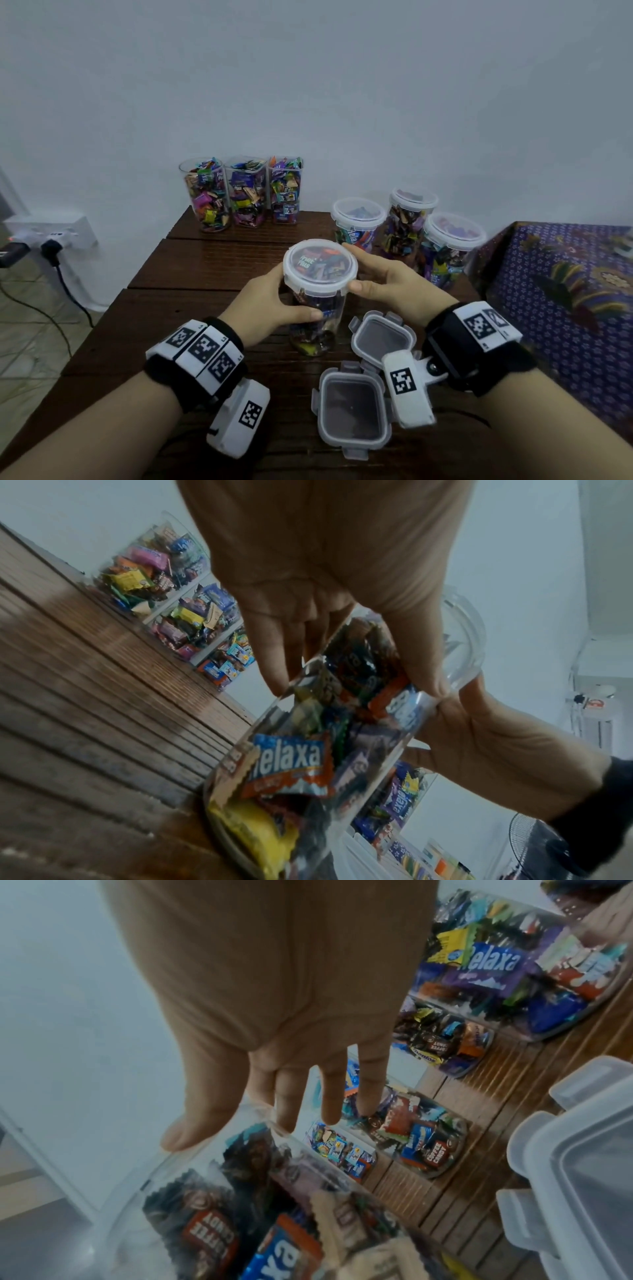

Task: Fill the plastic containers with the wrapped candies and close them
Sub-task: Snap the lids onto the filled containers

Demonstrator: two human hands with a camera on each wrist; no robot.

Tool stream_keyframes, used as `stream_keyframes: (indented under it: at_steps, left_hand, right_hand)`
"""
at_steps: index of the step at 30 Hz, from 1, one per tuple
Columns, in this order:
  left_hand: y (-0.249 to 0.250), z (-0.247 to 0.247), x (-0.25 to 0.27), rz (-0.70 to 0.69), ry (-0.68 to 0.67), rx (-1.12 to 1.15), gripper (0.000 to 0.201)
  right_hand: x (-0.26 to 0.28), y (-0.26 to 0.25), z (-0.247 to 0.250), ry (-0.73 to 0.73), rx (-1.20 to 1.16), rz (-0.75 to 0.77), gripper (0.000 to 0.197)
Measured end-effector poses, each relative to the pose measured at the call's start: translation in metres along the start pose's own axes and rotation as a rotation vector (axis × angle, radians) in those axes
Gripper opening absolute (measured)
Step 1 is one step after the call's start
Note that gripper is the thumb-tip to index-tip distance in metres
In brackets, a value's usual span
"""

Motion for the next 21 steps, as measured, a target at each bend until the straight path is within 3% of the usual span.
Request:
stream_keyframes:
  at_steps: [7, 11, 14, 21]
  left_hand:
    - [0.003, 0.002, -0.004, 0.024, 0.075, -0.068, 0.076]
    - [0.001, 0.015, -0.01, 0.062, 0.176, -0.11, 0.074]
    - [-0.001, 0.032, -0.021, 0.084, 0.262, -0.136, 0.078]
    - [-0.005, 0.044, -0.07, 0.121, 0.389, -0.193, 0.077]
  right_hand:
    - [0.0, -0.005, 0.016, 0.005, 0.318, -0.063, 0.064]
    - [0.019, -0.004, 0.042, -0.039, 0.639, -0.218, 0.057]
    - [0.041, 0.01, 0.064, -0.098, 0.824, -0.416, 0.059]
    - [0.075, 0.054, 0.073, -0.231, 0.895, -0.704, 0.082]
Point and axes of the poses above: each hand's wrist, its own x-axis away from the middle knuckle, its own z-axis out of the back of the hand, y = z × x, the point moved 1 cm from there along -x, towards the middle knuckle, and after that the axes turned 9 degrees about z, right-handed, at the moved point
